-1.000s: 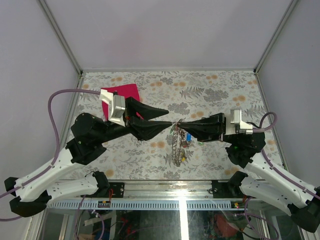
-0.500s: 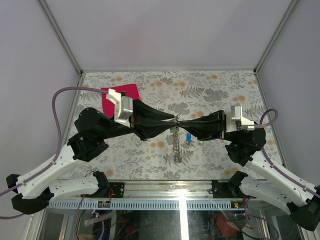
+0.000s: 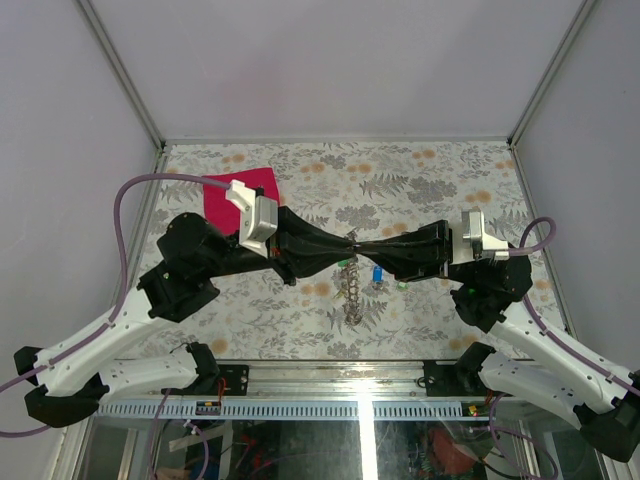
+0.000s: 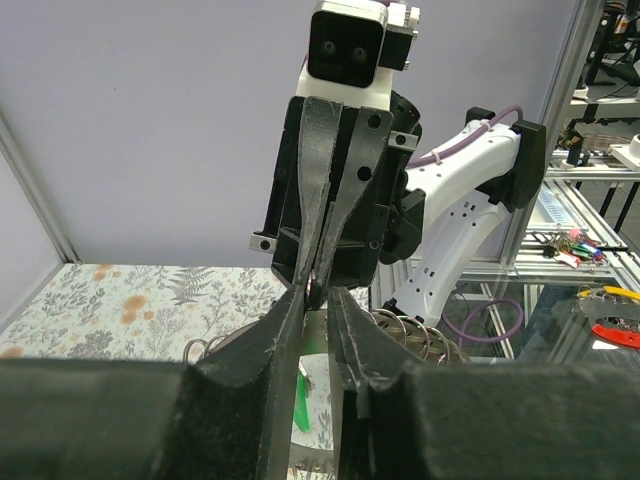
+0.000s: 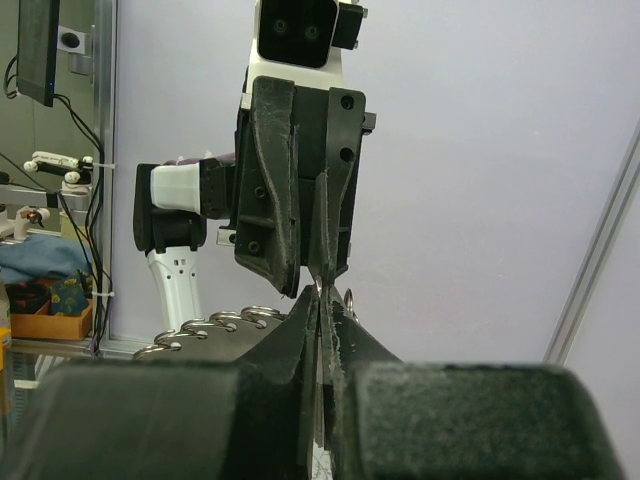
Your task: Put the keys on the keyring
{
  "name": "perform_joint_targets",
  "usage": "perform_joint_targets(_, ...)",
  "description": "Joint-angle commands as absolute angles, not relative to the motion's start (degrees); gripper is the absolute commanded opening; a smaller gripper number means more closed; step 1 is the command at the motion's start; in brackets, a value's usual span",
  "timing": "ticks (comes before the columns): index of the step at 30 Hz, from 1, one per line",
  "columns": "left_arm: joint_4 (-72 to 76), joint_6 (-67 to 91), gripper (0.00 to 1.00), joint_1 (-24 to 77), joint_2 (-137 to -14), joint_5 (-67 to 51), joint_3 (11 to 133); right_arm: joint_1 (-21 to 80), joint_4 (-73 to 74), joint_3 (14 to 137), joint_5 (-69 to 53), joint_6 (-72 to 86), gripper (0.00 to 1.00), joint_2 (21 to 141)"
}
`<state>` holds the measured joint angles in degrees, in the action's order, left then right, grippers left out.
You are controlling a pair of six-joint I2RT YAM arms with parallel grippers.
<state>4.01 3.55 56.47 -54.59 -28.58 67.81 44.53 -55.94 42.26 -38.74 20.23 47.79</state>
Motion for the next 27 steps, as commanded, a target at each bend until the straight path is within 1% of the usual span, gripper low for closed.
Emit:
perform_joint_targets(1,4.3,2.4,0.16,56.1,-53.6,-29.6,69.3,44.8,-59.6,45.7,-38.5,20.8,0.00,46.9)
perform_joint_targets(6,4.3,2.3,0.17,56.1,-53.5,-29.1,68.9,44.8,-59.9,45.8,-38.4,21.2,0.00,46.8)
perform_joint_targets(14,4.1,2.5,0.20,56.1,-53.8,-29.5,68.8,44.7,-60.1,45.9,-38.6,21.6,0.00,46.6)
perform_joint_targets(16,3.9,2.5,0.22,56.1,-53.9,-29.7,68.9,44.8,-60.3,46.0,-38.6,21.7,0.00,46.6)
perform_joint_targets(17,3.8,2.5,0.24,56.2,-53.9,-29.7,69.0,44.8,-60.4,45.9,-38.6,21.8,0.00,46.6)
perform_joint_targets(19,3.6,2.4,0.35,56.1,-53.9,-29.8,69.1,44.8,-60.4,45.9,-38.6,21.8,0.00,46.5)
perform_joint_targets(21,3.5,2.2,0.39,56.1,-53.9,-29.8,69.1,44.8,-60.5,46.0,-38.7,21.8,0.00,46.4)
perform_joint_targets(24,3.3,2.1,0.39,56.1,-53.9,-29.7,69.2,44.8,-60.5,46.0,-38.9,21.8,0.00,46.4)
perform_joint_targets(27,3.2,2.2,0.37,56.1,-53.9,-29.5,69.2,44.8,-60.6,46.0,-39.2,22.0,0.00,46.4)
